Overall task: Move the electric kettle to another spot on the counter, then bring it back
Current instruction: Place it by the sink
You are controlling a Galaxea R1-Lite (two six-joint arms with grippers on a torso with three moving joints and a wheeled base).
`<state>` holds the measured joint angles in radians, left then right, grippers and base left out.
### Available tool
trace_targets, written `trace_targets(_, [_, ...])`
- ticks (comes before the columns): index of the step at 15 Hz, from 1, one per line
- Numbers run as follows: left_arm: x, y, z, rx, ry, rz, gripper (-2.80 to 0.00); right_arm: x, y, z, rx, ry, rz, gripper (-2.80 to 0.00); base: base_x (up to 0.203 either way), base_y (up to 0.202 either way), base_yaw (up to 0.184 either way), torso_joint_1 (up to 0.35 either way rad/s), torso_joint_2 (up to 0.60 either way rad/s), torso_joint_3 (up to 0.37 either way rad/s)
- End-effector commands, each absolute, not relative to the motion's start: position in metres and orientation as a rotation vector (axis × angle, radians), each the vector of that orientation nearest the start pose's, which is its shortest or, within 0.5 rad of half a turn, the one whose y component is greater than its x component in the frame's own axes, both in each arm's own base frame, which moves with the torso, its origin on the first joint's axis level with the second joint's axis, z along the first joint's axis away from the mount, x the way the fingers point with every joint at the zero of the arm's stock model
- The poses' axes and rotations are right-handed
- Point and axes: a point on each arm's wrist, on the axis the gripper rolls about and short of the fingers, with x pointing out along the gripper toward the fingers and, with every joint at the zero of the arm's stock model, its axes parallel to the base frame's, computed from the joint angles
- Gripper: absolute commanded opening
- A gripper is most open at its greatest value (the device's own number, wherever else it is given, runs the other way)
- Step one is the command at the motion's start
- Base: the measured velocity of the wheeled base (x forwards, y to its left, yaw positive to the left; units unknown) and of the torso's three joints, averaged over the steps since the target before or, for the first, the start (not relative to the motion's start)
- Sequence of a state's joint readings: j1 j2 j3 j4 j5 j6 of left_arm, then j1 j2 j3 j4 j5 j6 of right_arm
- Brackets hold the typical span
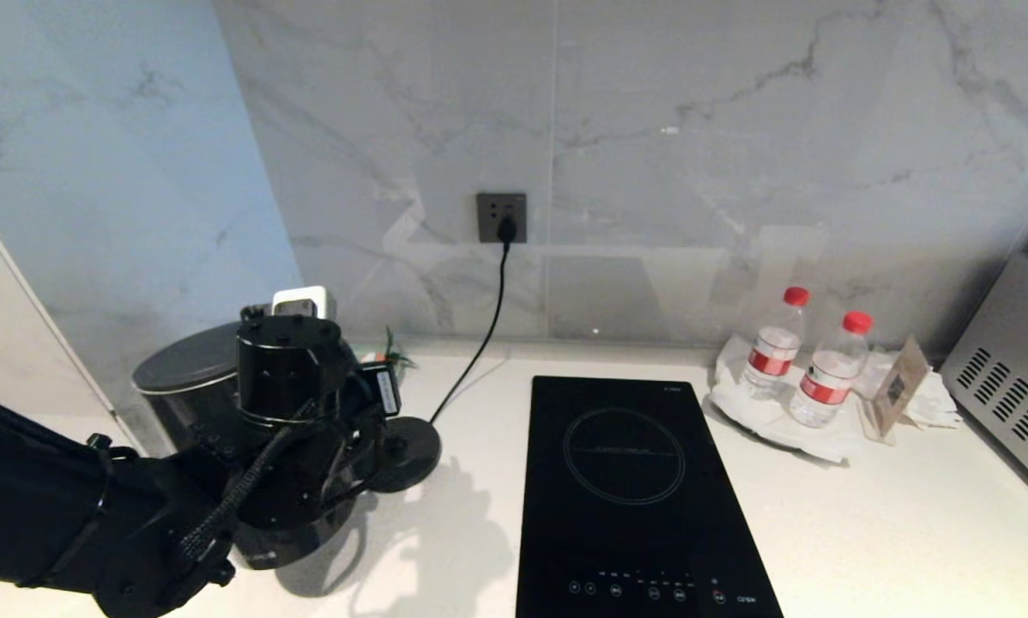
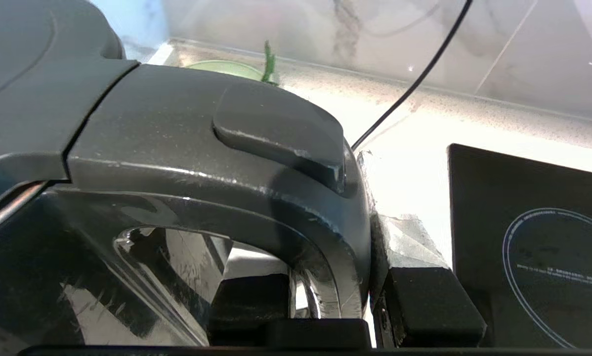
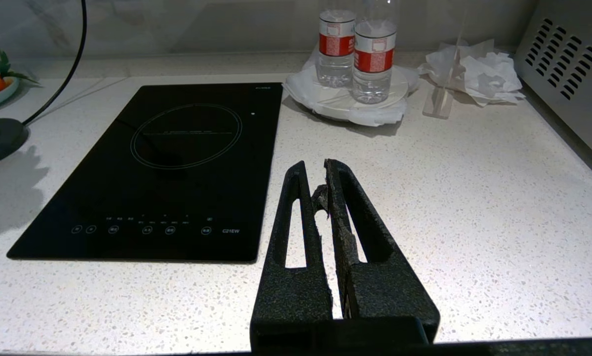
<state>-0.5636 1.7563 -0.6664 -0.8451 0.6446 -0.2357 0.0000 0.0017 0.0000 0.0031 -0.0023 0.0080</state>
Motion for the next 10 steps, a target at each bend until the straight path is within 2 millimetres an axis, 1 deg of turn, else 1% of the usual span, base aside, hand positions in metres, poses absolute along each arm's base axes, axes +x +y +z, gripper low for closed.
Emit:
trace_targets(1, [0.248, -0.141, 0.151, -0.106, 0.194, 0.112, -2.8, -0.023, 0.0, 0.075, 0.008, 0.005, -0.003, -2.8, 0.0, 0.0, 0.0, 0.0, 0.0, 0.0])
trace_targets(3, [0.239, -0.135, 0.142, -0.113, 0.222, 0.124, -2.8, -0.023, 0.0, 0.075, 0.008, 0.005, -0.003, -2.8, 0.0, 0.0, 0.0, 0.0, 0.0, 0.0])
trace_targets(6, [0.226, -0.126, 0.142, -0.13, 0.202, 0.127, -2.8, -0.023, 0.0, 0.075, 0.008, 0.005, -0.002, -2.8, 0.0, 0.0, 0.0, 0.0, 0.0, 0.0])
trace_targets(10, [0.205, -0.112, 0.136, -0.133, 0.198, 0.129, -2.8, -0.023, 0.0, 0.075, 0.008, 0.005, -0.003, -2.8, 0.0, 0.0, 0.0, 0.0, 0.0, 0.0])
